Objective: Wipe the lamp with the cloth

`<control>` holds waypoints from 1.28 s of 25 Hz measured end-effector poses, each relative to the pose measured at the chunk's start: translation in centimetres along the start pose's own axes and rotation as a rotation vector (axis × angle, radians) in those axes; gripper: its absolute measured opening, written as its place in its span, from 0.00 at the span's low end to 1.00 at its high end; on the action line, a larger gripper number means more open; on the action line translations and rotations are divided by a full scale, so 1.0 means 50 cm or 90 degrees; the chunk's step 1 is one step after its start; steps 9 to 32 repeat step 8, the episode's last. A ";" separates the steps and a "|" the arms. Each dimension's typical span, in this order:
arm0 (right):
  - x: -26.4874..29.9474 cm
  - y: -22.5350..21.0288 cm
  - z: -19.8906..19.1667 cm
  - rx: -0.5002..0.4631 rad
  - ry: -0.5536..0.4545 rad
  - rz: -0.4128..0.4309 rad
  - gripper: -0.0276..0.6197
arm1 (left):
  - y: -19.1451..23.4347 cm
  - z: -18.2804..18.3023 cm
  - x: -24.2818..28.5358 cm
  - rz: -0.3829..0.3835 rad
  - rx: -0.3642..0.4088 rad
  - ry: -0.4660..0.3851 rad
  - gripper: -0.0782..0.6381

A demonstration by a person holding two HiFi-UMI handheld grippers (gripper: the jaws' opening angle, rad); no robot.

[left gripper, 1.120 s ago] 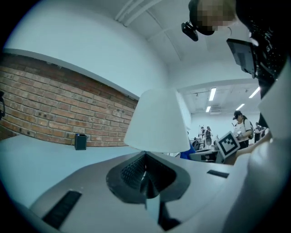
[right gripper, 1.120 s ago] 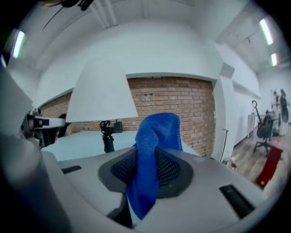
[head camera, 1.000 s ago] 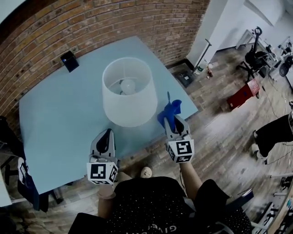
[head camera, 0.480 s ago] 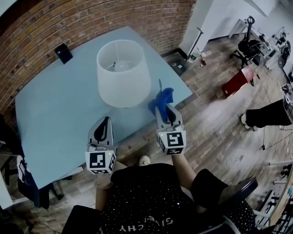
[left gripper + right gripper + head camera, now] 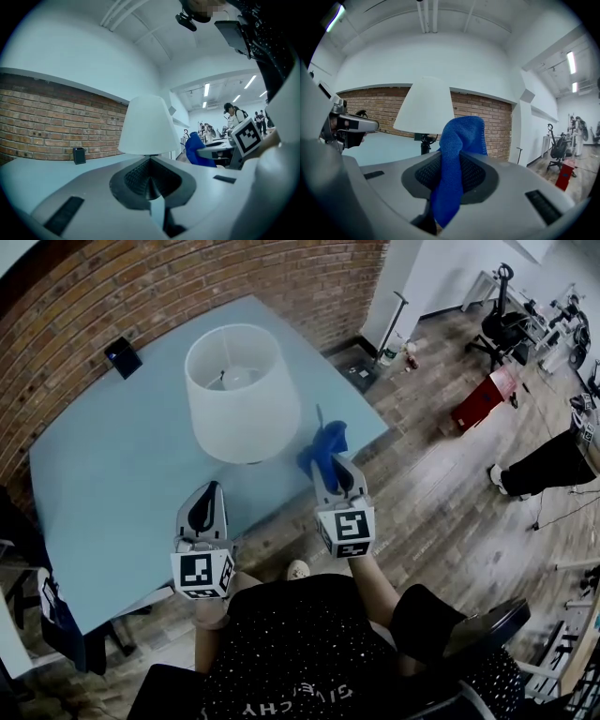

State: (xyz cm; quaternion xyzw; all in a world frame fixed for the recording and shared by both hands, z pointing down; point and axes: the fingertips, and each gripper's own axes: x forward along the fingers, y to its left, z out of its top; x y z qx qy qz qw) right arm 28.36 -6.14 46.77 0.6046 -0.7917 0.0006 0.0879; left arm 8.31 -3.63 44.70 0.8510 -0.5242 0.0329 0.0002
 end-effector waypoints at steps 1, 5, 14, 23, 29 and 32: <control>0.000 -0.001 0.000 0.002 0.001 0.001 0.18 | -0.001 0.001 0.001 0.000 0.000 0.000 0.12; -0.001 -0.003 -0.002 0.006 -0.004 0.005 0.18 | -0.003 0.003 0.005 0.001 0.002 0.001 0.12; -0.003 -0.004 -0.005 0.008 -0.002 0.006 0.18 | -0.005 0.001 0.006 0.001 0.001 0.003 0.12; -0.003 -0.004 -0.005 0.008 -0.002 0.006 0.18 | -0.005 0.001 0.006 0.001 0.001 0.003 0.12; -0.003 -0.004 -0.005 0.008 -0.002 0.006 0.18 | -0.005 0.001 0.006 0.001 0.001 0.003 0.12; -0.003 -0.004 -0.005 0.008 -0.002 0.006 0.18 | -0.005 0.001 0.006 0.001 0.001 0.003 0.12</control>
